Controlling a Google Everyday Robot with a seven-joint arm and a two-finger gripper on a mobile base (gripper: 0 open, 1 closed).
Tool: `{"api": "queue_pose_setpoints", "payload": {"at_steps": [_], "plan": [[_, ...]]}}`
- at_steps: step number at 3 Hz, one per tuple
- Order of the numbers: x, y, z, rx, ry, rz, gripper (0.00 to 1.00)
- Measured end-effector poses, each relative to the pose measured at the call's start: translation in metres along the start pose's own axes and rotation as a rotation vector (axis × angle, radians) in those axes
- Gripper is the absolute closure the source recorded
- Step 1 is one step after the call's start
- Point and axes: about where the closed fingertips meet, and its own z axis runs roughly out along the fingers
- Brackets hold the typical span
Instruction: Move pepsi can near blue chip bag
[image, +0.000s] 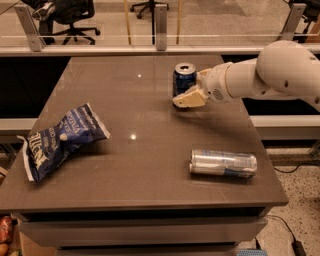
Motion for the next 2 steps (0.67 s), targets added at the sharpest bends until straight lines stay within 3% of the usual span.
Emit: {"api": "queue_pose_setpoints", "payload": {"at_steps": [2], "plan": [[-0.0037,0.0003,0.0009,-0.016,-0.037,-0.005,0.87]]}}
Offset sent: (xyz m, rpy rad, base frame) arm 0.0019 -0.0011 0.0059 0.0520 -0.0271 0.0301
